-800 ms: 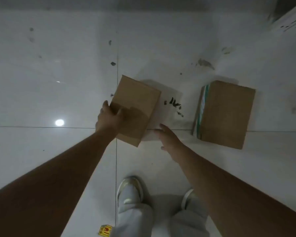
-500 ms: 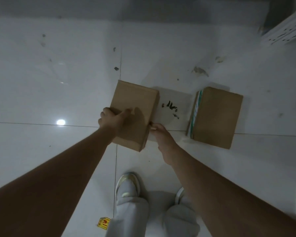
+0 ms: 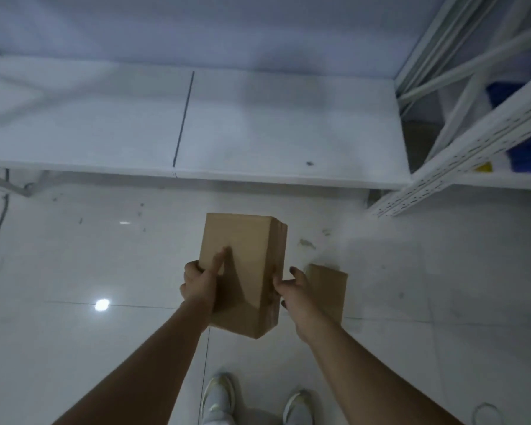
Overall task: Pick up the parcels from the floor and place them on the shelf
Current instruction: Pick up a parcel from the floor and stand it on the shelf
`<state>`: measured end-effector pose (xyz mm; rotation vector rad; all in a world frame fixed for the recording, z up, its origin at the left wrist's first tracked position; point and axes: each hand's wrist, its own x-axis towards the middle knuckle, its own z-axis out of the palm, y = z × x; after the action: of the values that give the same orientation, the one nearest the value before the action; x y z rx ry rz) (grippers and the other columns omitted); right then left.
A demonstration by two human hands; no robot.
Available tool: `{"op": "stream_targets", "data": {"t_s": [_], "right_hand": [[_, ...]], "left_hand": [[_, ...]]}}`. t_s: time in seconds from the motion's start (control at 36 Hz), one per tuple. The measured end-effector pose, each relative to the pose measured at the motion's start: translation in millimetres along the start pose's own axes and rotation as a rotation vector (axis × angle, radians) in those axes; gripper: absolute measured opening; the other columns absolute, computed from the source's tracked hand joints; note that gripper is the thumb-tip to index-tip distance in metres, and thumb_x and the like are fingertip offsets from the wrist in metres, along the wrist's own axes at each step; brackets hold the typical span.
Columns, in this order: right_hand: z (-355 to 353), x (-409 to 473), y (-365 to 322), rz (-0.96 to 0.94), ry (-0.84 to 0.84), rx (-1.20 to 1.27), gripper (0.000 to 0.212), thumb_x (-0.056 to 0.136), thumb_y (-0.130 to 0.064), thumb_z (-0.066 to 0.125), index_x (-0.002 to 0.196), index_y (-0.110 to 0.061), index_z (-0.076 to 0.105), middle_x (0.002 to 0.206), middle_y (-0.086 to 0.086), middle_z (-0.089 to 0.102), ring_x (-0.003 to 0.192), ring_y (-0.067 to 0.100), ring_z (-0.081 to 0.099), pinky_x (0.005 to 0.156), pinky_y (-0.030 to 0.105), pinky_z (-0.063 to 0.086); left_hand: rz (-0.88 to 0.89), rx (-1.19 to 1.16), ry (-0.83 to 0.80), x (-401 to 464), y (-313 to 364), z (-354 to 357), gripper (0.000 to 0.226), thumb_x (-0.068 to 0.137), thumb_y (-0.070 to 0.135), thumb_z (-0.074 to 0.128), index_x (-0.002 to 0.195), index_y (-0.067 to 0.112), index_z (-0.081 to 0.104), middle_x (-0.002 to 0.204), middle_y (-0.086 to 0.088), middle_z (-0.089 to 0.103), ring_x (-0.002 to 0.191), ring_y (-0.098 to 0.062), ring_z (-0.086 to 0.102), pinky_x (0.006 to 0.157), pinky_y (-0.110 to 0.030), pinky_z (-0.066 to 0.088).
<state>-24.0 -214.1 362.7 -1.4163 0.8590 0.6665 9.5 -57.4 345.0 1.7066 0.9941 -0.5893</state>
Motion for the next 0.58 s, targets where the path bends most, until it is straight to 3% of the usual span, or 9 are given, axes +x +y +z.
{"op": "stream_targets", "data": {"t_s": [0.06, 0.11, 0.19, 0.25, 0.39, 0.47, 0.58], "right_hand": [[-5, -27, -27, -0.029, 0.008, -0.032, 0.049, 0.101, -0.018, 0.043, 0.148, -0.006, 0.031, 0.140, 0.016, 0.048, 0.123, 0.030, 0.052, 0.082, 0.029, 0.043], [-11, -57, -54, -0.063, 0.031, -0.073, 0.044, 0.102, -0.018, 0.040, 0.144, -0.005, 0.039, 0.143, 0.017, 0.046, 0.126, 0.032, 0.051, 0.086, 0.034, 0.045], [-22, -99, -93, -0.117, 0.025, -0.089, 0.041, 0.102, -0.020, 0.041, 0.139, -0.004, 0.045, 0.134, 0.015, 0.053, 0.106, 0.025, 0.056, 0.069, 0.021, 0.045], [-29, -128, -119, -0.156, 0.015, -0.090, 0.042, 0.101, -0.022, 0.043, 0.140, -0.006, 0.045, 0.129, 0.013, 0.058, 0.099, 0.018, 0.053, 0.061, 0.016, 0.040], [-49, -206, -183, -0.247, 0.031, -0.078, 0.040, 0.099, -0.023, 0.049, 0.136, -0.011, 0.042, 0.124, 0.010, 0.056, 0.082, 0.013, 0.056, 0.054, 0.020, 0.038], [-62, -250, -220, -0.330, 0.070, -0.112, 0.043, 0.094, -0.032, 0.055, 0.133, -0.017, 0.044, 0.130, 0.008, 0.054, 0.080, 0.012, 0.055, 0.054, 0.023, 0.036], [-75, -316, -270, -0.411, -0.014, -0.094, 0.042, 0.094, -0.031, 0.057, 0.128, -0.018, 0.038, 0.099, 0.000, 0.056, 0.080, 0.010, 0.052, 0.064, 0.030, 0.042]], "left_hand": [[0.026, -0.027, -0.018, -26, 23, -9, 0.076, 0.078, 0.068, 0.056, 0.134, 0.021, 0.036, 0.131, -0.013, 0.046, 0.118, -0.036, 0.047, 0.101, -0.055, 0.041], [0.057, -0.035, -0.043, -59, 50, -19, 0.083, 0.071, 0.072, 0.057, 0.132, 0.020, 0.037, 0.130, -0.013, 0.046, 0.118, -0.036, 0.047, 0.101, -0.055, 0.042], [0.118, -0.070, -0.071, -104, 93, -32, 0.095, 0.058, 0.075, 0.053, 0.133, 0.019, 0.039, 0.130, -0.013, 0.046, 0.118, -0.037, 0.047, 0.102, -0.055, 0.041], [0.155, -0.084, -0.075, -130, 119, -40, 0.092, 0.064, 0.076, 0.053, 0.135, 0.020, 0.038, 0.131, -0.014, 0.047, 0.119, -0.037, 0.047, 0.103, -0.057, 0.039], [0.204, -0.175, -0.133, -187, 171, -57, 0.101, 0.052, 0.086, 0.052, 0.129, 0.022, 0.040, 0.125, -0.013, 0.052, 0.113, -0.038, 0.051, 0.101, -0.060, 0.041], [0.240, -0.263, -0.152, -235, 202, -68, 0.082, 0.075, 0.074, 0.051, 0.132, 0.017, 0.038, 0.126, -0.015, 0.052, 0.115, -0.038, 0.051, 0.102, -0.057, 0.040], [0.284, -0.371, -0.242, -285, 239, -83, 0.078, 0.080, 0.071, 0.048, 0.130, 0.012, 0.040, 0.124, -0.015, 0.055, 0.112, -0.038, 0.054, 0.100, -0.055, 0.043]]}}
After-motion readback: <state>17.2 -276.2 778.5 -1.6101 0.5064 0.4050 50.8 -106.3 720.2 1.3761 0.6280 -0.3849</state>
